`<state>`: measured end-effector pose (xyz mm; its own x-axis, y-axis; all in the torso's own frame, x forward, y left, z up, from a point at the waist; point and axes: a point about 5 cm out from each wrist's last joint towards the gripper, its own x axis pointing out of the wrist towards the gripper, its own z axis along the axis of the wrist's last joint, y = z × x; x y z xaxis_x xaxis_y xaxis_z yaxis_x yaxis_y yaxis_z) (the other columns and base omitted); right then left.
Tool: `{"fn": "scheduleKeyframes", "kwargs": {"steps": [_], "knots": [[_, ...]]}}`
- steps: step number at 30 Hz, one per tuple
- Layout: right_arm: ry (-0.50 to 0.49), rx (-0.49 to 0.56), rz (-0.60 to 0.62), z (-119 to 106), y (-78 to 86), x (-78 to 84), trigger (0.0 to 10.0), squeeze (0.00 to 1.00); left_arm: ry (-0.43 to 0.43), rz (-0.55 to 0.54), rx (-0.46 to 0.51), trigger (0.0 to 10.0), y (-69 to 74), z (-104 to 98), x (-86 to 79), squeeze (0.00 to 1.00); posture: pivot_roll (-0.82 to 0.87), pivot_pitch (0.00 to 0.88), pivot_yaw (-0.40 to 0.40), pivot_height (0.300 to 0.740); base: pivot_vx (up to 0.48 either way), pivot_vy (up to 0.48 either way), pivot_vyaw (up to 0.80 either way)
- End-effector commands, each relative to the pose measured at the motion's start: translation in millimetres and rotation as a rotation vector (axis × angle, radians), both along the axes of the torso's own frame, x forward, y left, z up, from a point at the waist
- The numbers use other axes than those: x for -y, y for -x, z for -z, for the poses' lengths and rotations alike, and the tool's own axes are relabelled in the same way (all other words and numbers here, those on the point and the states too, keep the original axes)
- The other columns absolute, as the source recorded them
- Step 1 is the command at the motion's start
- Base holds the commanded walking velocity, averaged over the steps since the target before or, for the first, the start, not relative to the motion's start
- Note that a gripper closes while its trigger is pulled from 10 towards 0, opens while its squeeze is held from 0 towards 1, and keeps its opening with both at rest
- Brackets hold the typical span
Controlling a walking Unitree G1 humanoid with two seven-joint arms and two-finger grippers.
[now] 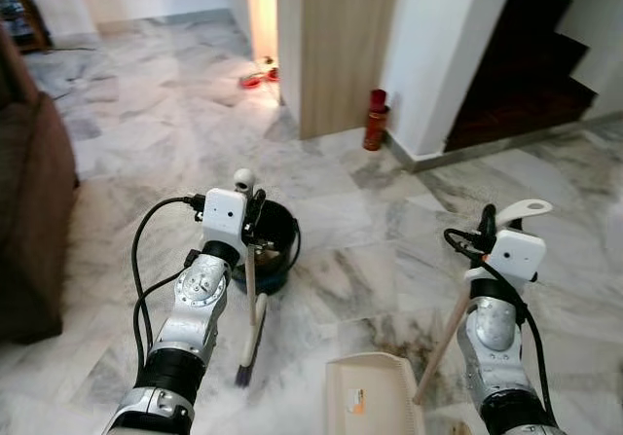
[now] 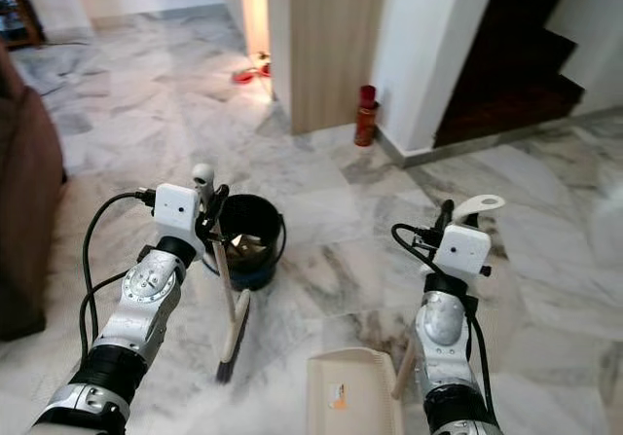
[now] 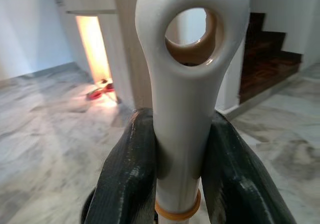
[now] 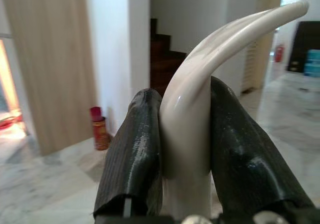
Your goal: Sweep floor
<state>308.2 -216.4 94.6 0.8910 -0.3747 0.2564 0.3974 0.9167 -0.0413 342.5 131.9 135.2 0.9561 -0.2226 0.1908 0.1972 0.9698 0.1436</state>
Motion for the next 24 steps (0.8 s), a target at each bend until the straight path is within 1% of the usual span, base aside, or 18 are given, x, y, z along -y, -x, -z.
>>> {"fn": "scheduleKeyframes", "kwargs": {"steps": [1,7,10,12,13,17,20,24], "knots": [[-0.003,0.032,0.014,-7,-0.7,2.0,10.0,0.00,-0.006,0.002,0.043,10.0,-1.8,-7,0.7,0.00,0.11,0.000,-0.004,0.740,0.000,0.000,-0.80],[-0.013,0.031,0.005,-7,-3.6,-3.7,10.0,0.00,-0.002,0.002,0.043,10.0,-3.5,-7,-0.7,0.00,0.12,0.000,-0.002,0.740,0.000,0.000,-0.80],[-0.012,0.030,0.003,-6,-3.3,-4.3,10.0,0.00,-0.002,0.013,0.023,10.0,-2.1,-2,0.5,0.00,0.10,0.000,0.002,0.740,0.000,0.000,-0.80],[-0.006,0.024,0.005,-3,-0.9,-1.1,10.0,0.00,0.028,0.008,-0.009,10.0,-0.4,6,0.4,0.00,0.10,0.000,0.000,0.740,0.000,0.000,-0.80],[-0.006,0.024,0.005,-3,-0.9,-1.1,10.0,0.00,0.028,0.008,-0.009,10.0,-0.4,6,0.4,0.00,0.10,0.000,0.000,0.740,0.000,0.000,-0.80],[0.002,0.028,0.014,-2,3.5,7.4,10.0,0.00,0.032,0.004,-0.015,10.0,0.8,8,0.7,0.00,0.09,0.000,-0.002,0.740,0.000,0.000,-0.80],[-0.054,0.046,0.036,-3,5.2,14.8,10.0,0.00,0.039,-0.020,0.001,10.0,0.4,4,-4.6,0.00,0.10,0.000,-0.005,0.740,0.000,0.000,-0.80],[-0.056,0.040,0.039,-3,3.6,14.6,10.0,0.00,0.042,-0.049,0.001,10.0,0.9,5,-9.7,0.00,0.11,0.000,-0.010,0.740,0.000,0.000,-0.80]]}}
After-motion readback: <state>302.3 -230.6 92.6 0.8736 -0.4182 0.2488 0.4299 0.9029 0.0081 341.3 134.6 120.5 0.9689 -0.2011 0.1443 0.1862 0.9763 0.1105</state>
